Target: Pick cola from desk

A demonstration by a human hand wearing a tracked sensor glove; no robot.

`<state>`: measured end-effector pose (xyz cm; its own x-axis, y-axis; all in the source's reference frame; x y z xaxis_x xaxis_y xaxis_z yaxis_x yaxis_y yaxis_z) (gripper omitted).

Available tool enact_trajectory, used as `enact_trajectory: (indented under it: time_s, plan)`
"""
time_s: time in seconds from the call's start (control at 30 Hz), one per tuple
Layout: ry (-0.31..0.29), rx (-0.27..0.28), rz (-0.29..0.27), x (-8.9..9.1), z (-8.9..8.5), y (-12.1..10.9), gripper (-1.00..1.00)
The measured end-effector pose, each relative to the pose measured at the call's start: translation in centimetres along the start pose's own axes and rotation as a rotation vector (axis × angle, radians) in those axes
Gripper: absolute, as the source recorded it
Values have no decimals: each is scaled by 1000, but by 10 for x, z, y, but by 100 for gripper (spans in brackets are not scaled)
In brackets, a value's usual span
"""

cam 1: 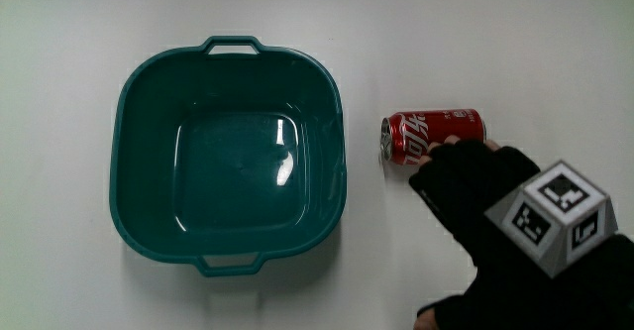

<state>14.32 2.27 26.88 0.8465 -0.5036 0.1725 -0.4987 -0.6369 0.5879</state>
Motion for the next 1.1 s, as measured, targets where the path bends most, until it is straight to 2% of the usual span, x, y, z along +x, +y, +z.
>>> enact_trajectory:
  time_s: [0.03,0.1,0.13,0.17,0.2,0.23,0.27,0.33,0.47,0.57,0.63,0.67,0.9,0.97,1.0,1.07,1.1]
  plan:
    - [-22,17,-8,3,2,3,0]
    - [30,-27,-24,9,4,10,0]
    - [3,-2,-61,17,-4,15,0]
    - [27,-22,-47,15,5,17,0]
    - [-12,-4,-50,16,5,20,0]
    - [5,-14,-49,18,7,23,0]
    - [2,-10,-88,26,0,28,0]
    - [32,-45,-94,31,0,34,0]
    - [24,-42,-135,44,-4,48,0]
    - [57,-90,-144,51,-6,58,0]
    - [42,-91,-170,58,-11,65,0]
    - [63,-109,-172,60,-12,68,0]
    - [83,-149,-198,74,-18,89,0]
    - [72,-165,-247,84,-29,98,0]
    - [94,-185,-230,82,-27,100,0]
    - [93,-201,-245,87,-32,107,0]
    - [112,-217,-229,86,-33,109,0]
